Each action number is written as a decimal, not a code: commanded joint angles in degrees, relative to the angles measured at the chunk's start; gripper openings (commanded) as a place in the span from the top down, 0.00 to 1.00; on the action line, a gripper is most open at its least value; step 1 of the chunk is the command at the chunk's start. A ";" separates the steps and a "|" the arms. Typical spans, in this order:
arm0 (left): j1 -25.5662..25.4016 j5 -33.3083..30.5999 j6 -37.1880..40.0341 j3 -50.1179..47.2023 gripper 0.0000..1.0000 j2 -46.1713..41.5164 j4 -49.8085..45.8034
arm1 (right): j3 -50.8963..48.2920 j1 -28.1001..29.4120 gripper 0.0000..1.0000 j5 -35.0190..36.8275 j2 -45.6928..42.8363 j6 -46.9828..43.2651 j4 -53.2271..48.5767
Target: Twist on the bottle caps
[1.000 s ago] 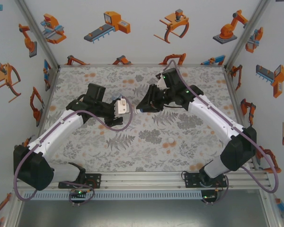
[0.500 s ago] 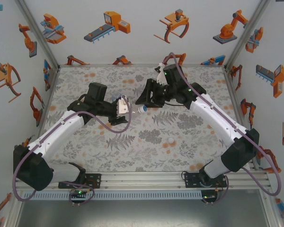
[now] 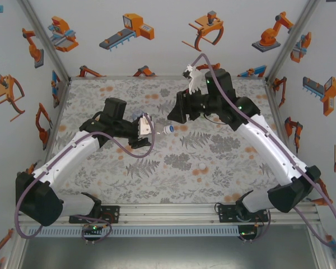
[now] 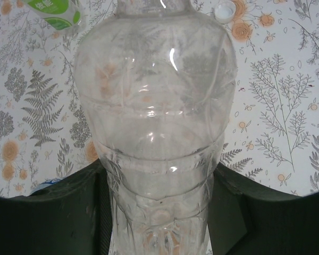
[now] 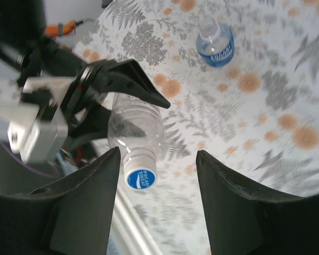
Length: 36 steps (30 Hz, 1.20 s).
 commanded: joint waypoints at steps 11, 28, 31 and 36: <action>-0.11 5.45 1.95 0.64 1.00 -1.34 -2.46 | -19.56 1.00 0.47 -21.81 -11.44 -43.70 14.78; -0.09 6.04 2.14 0.90 1.00 -0.76 -2.82 | -21.22 1.10 0.60 -22.47 -9.00 -44.19 16.90; -0.09 5.97 2.13 0.84 1.00 -0.57 -2.82 | -21.26 1.10 0.63 -22.97 -8.74 -43.87 16.93; -0.11 5.83 2.04 0.96 1.00 -0.51 -2.82 | -21.25 1.18 0.76 -21.51 -8.00 -40.50 16.87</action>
